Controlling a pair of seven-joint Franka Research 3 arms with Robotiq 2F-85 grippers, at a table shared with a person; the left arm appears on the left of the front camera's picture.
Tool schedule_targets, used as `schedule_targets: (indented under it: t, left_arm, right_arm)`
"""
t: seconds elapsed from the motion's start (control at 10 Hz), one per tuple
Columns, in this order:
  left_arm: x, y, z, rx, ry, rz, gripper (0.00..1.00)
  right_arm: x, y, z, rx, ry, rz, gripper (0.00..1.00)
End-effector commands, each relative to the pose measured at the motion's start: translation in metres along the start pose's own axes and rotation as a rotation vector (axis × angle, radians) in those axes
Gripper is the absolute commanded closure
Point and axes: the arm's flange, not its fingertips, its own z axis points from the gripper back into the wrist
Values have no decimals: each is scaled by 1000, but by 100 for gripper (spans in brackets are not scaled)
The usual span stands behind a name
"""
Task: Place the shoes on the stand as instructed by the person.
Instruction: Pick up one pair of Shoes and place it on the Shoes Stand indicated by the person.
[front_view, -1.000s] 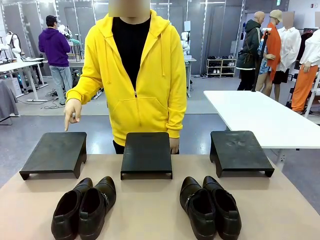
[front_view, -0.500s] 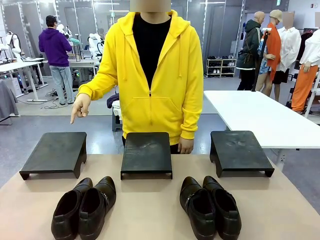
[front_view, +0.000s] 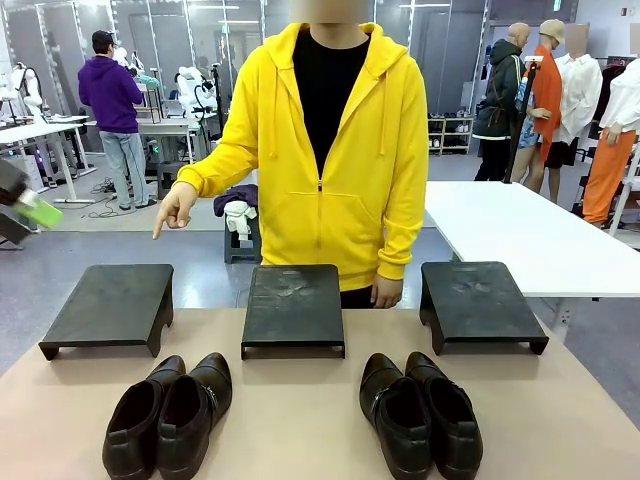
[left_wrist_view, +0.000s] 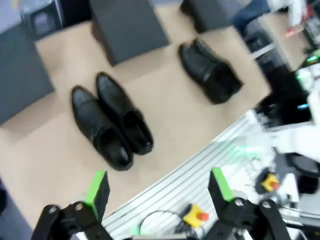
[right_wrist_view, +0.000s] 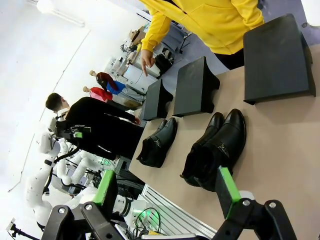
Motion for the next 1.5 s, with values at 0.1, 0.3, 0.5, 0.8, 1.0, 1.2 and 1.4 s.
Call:
schedule_targets:
  t: [0.1,0.3,0.5,0.8,1.0,1.2,1.4]
  left_arm:
    - [-8,-24,-63,187,92,84,0]
    - [-21,-39,-105,260,131,145,0]
    - [-34,-41,-151,291,167,199,0]
    - [-46,-25,-202,345,195,307,0]
    - [-61,-11,-231,375,205,318,0]
    - [-78,-1,-256,353,215,362,0]
    - [-91,11,-276,436,189,324,0]
  right_arm:
    - [1,0,3,6,-4,13,0]
    - [1,0,3,6,-4,13,0]
    - [1,0,3,6,-4,13,0]
    - [1,0,3,6,-4,13,0]
    - [1,0,3,6,-4,13,0]
    - [1,0,3,6,-4,13,0]
    - [1,0,3,6,-4,13,0]
